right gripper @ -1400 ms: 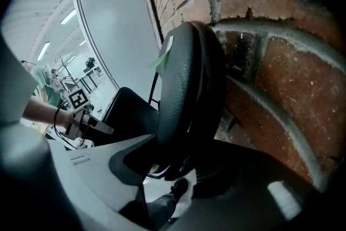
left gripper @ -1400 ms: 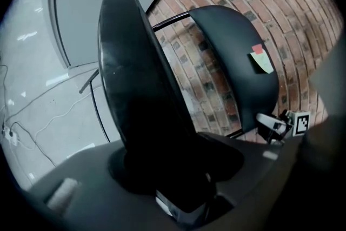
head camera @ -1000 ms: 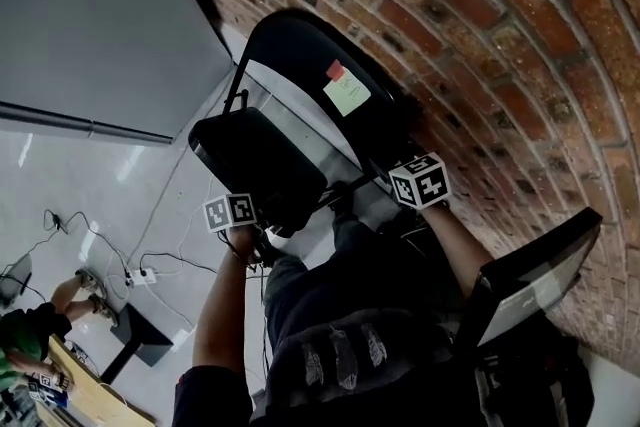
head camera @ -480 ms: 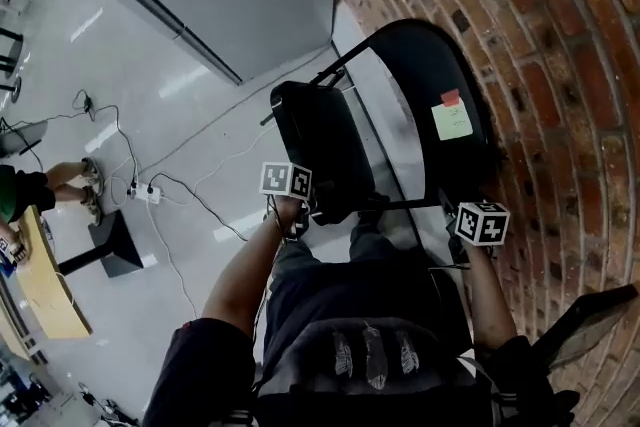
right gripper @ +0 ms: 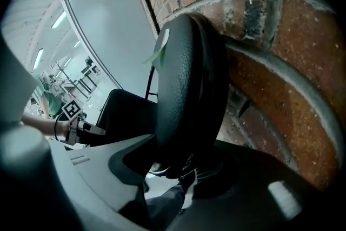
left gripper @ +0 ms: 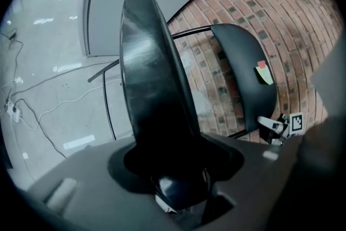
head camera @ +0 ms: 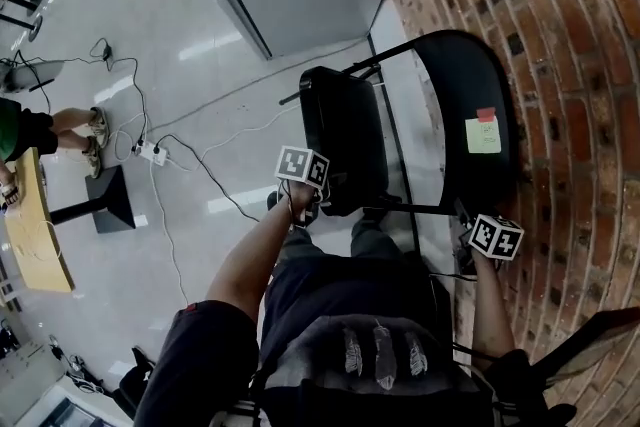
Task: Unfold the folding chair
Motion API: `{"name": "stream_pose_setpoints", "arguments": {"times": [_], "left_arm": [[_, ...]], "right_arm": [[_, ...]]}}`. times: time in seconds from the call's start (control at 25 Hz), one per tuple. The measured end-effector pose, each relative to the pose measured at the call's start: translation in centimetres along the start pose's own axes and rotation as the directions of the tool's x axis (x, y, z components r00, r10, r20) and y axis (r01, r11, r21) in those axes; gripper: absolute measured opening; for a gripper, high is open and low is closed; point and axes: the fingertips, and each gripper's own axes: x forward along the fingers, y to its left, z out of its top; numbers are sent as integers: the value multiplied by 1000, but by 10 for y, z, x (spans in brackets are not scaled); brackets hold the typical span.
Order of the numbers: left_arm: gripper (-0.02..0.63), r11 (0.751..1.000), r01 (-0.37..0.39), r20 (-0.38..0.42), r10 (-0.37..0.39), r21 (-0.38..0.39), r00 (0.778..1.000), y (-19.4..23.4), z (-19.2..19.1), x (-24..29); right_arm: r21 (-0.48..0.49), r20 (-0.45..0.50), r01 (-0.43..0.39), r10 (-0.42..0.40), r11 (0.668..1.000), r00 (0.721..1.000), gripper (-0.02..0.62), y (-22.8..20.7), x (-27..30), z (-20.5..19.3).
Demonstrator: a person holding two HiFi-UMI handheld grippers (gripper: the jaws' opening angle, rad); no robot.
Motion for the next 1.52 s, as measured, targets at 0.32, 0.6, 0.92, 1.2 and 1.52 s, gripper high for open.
{"name": "stream_pose_setpoints", "arguments": {"times": [0.32,0.6,0.92,1.2,1.52], "left_arm": [[239,999,-22,30,23,-38,999,16,-5,-5],[242,997,-25,53,29,-79,998,32,-13,-11],[249,992,-24,46,30,-121,999,63,-24,-17],[261,988,-18,68,28,-150,997,94,-32,-21],[265,987,-8,68,19,-160,998,108,-37,-21]], "right_arm": [[14,0,-7,7,1000,1000,195,-2,5,-3],[27,-12,-7,7,1000,1000,198,-2,10,-8],[60,-50,7,-4,998,999,198,7,15,-15],[93,-82,-4,12,996,997,198,12,25,-24],[99,-100,-3,13,995,995,199,17,30,-27]]}}
